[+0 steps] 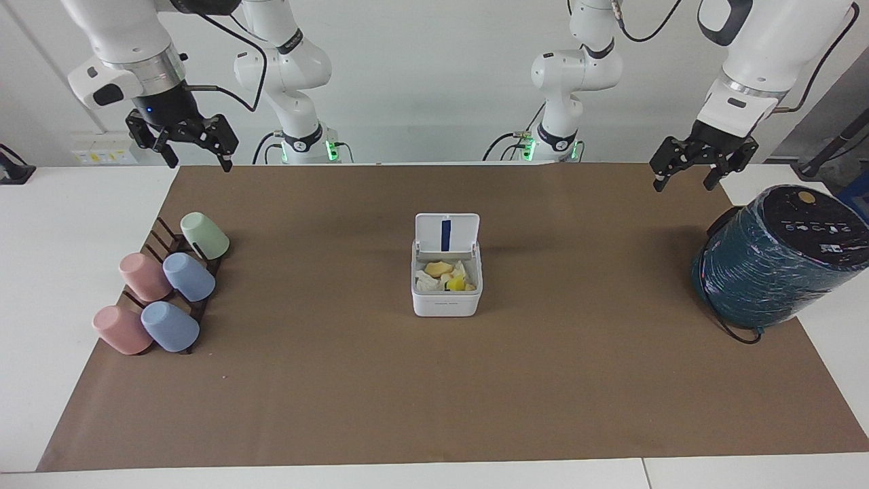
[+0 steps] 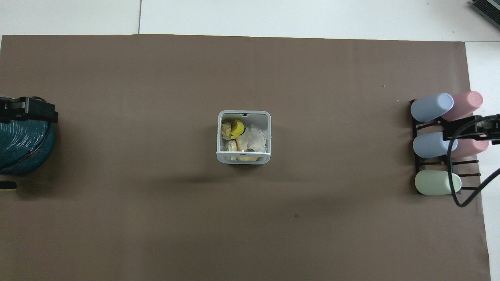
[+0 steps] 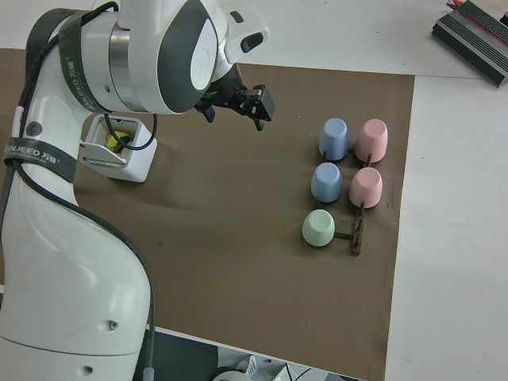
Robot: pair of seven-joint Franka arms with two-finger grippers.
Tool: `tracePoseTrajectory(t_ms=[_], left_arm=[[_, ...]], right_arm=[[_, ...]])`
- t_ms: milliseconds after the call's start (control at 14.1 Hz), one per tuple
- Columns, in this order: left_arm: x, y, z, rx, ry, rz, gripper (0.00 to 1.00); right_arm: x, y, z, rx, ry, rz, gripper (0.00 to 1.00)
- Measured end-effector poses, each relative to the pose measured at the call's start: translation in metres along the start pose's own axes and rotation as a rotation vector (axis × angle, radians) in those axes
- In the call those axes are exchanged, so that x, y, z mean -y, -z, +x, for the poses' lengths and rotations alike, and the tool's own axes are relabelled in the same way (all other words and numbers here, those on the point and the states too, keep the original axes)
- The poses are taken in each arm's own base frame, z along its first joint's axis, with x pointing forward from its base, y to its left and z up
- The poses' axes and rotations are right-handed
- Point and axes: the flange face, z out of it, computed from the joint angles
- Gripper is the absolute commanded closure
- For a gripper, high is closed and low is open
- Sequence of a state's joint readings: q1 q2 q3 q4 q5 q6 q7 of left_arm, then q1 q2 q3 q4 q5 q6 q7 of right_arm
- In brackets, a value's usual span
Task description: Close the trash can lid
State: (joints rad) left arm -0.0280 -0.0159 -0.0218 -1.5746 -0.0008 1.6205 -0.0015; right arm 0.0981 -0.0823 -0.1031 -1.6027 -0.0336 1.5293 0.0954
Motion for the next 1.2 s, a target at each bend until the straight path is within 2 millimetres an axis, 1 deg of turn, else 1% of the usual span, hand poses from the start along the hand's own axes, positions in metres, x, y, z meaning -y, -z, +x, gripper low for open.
tracePoseTrajectory(t_ms=[283,425,566,708,779,920,991,1062,1204], left_arm=[[0.000,-0.002,0.000,0.005,0.001,0.000,0.00],[-0.003,-0.003,-0.001,0.006,-0.005,0.000,0.00],[-0.014,-0.003,-0.001,0.007,-0.026,-0.001,0.00],[-0.032,-0.007,-0.003,0.009,-0.051,-0.003,0.00],[-0.044,-0.010,-0.004,0.002,-0.059,-0.004,0.13],[-0.077,-0.021,-0.012,-0.009,-0.050,-0.008,0.64],[-0.095,-0.027,-0.019,-0.004,-0.037,-0.009,0.84],[-0.113,-0.034,-0.028,-0.002,-0.032,-0.010,1.00],[-0.141,-0.045,-0.043,-0.023,-0.062,-0.016,1.00]], right_arm=[[0.000,-0.001,0.000,0.001,0.000,0.000,0.00],[0.000,-0.001,0.000,0.002,0.000,0.000,0.00],[0.000,-0.001,0.000,0.002,-0.001,0.000,0.00],[-0.001,-0.001,0.000,0.003,-0.001,0.000,0.00],[-0.001,-0.001,0.000,0.003,-0.001,0.000,0.00],[-0.001,-0.001,0.000,0.003,-0.001,0.000,0.00],[-0.001,-0.002,0.000,0.004,-0.002,0.000,0.00],[-0.002,-0.002,0.000,0.005,-0.003,0.000,0.00],[-0.003,-0.004,0.000,0.008,-0.005,0.000,0.00]])
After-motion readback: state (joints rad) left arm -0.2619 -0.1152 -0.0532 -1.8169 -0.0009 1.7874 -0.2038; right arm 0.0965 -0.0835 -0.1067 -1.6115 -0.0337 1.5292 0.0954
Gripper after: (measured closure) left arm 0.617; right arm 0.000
